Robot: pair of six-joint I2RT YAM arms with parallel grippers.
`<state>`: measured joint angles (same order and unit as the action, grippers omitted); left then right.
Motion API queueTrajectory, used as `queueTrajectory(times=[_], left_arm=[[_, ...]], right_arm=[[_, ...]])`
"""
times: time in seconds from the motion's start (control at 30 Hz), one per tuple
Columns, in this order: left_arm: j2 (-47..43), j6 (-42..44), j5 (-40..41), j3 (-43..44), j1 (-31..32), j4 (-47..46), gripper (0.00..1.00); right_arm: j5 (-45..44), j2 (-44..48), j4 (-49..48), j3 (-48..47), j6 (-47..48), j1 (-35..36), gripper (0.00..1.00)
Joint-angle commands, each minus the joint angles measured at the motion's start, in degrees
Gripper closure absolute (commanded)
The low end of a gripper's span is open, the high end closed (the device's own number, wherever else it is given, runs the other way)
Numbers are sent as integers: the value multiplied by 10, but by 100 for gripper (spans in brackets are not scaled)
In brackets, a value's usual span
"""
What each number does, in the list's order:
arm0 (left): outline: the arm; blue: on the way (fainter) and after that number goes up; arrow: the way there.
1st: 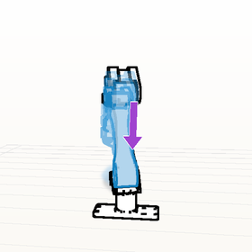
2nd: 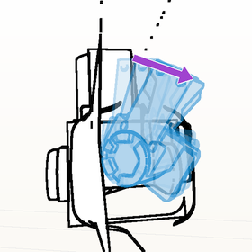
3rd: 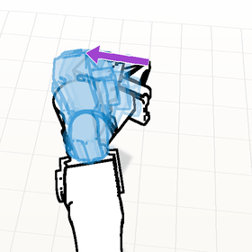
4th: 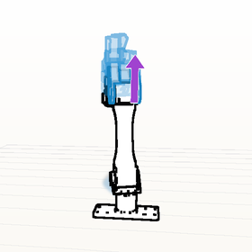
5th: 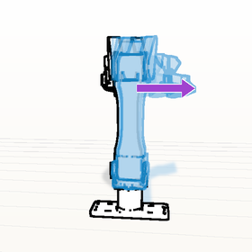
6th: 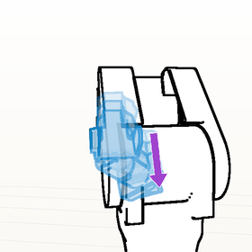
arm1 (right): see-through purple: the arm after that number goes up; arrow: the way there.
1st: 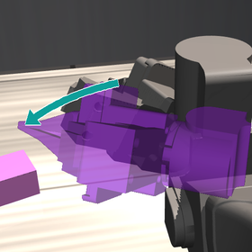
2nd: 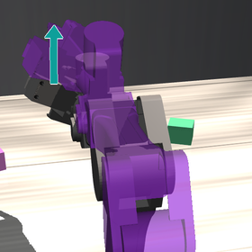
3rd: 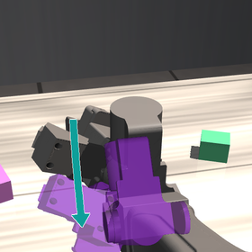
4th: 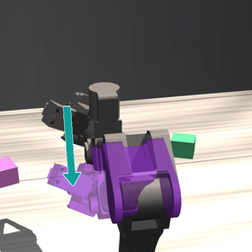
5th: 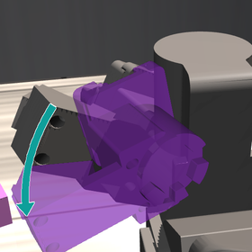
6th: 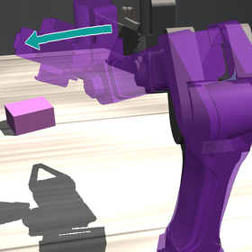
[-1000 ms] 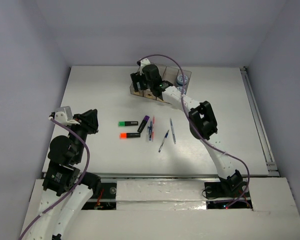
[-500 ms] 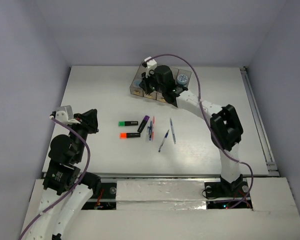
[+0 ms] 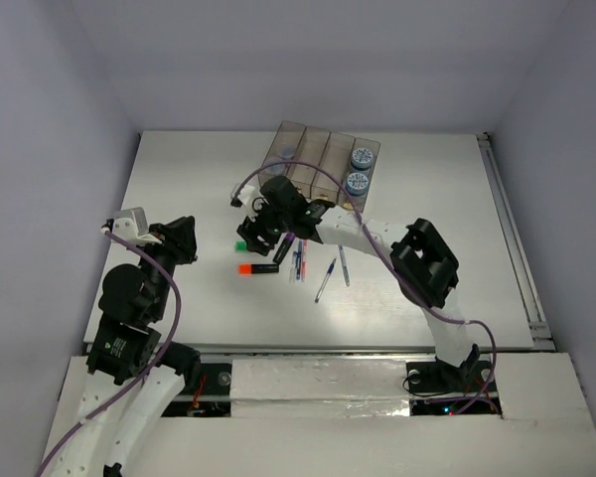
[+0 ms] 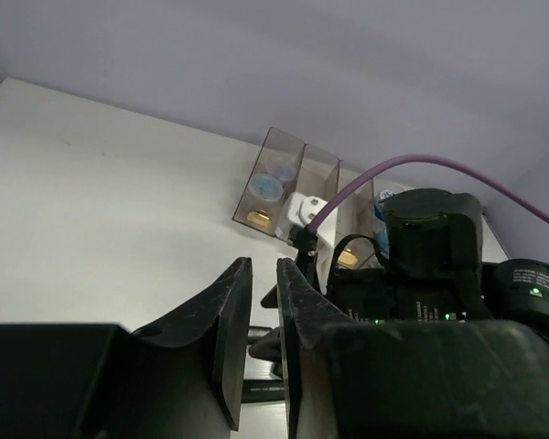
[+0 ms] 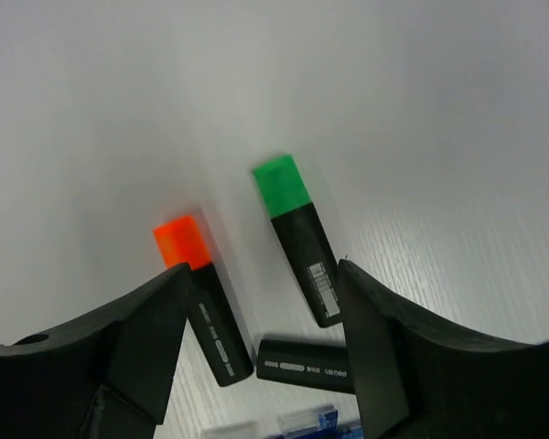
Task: Sort the stationery into containers
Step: Pick up the pen from the center of the board.
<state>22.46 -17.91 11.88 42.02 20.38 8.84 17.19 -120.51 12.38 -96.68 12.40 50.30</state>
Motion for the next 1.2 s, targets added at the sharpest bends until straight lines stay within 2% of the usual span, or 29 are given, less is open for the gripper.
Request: queueTrajectory(times=[0.0,0.27,0.57,0.67,0.8,0.9,0.97,1.17], left_arm=[[0,3,-8,4,-4,-27,85],[-3,5,-16,4,-10,-28,81],[-3,7,-21,4,-10,-29,80],[-3,8,-21,5,-10,-29,80],[-3,7,-20,5,-10,-29,80],[-3,7,-20,4,-10,-29,80],[-3,7,-20,4,-10,-29,80],[-4,7,-19,4,-10,-28,80]], right_arm=[[0,-12,46,-33,32,-15,29],[-44,-99,89,-109,61,-4,28],[-62,-149,122,-157,75,1,30],[-66,-156,114,-161,75,1,41],[-63,-165,88,-174,67,1,66],[-59,-167,54,-185,54,1,80],[-62,-162,27,-185,34,1,85],[-102,-105,-94,-162,-35,1,87]])
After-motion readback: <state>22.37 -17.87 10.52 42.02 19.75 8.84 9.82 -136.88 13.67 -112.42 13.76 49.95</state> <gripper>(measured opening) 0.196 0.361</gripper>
